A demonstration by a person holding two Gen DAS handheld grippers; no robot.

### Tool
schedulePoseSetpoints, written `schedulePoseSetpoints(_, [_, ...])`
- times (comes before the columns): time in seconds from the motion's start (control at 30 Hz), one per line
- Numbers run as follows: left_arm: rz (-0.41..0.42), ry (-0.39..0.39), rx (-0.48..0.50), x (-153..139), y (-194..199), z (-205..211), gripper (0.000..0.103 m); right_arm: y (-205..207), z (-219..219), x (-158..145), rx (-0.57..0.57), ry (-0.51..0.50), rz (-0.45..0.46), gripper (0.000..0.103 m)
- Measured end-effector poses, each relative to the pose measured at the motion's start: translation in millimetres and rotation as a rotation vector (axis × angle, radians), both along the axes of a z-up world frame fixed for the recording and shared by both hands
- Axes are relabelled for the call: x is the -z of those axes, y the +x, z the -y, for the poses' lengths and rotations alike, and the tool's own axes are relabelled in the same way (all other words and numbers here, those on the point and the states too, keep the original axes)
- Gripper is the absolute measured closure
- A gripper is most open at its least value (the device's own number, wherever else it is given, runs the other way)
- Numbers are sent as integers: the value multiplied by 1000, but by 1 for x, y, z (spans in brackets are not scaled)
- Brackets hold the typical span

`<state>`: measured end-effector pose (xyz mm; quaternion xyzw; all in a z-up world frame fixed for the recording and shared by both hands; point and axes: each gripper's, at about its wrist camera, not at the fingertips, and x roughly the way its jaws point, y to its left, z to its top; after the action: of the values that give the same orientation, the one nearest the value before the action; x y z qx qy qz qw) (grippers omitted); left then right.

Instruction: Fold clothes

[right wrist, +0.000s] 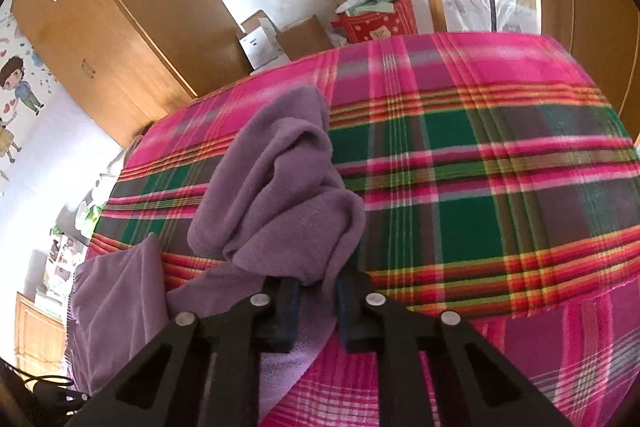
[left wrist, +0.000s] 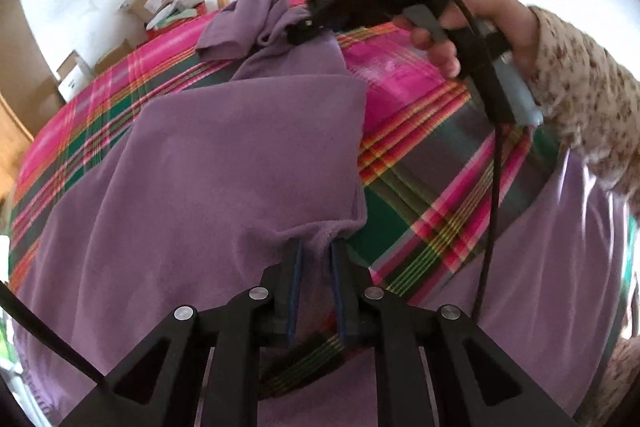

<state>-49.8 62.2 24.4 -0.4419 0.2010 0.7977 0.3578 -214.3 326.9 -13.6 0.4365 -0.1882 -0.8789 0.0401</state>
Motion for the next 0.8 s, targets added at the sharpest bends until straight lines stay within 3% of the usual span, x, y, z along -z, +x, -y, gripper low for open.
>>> schedulePoseSetpoints(0.43, [-15,62,-68,-7,-1,14,98,53,-27,-66,147,67,-94,91])
schedulePoseSetpoints(0.8, [-2,116,-101,-12,-1,27,100,89,-33,-89,217,87,-107,91])
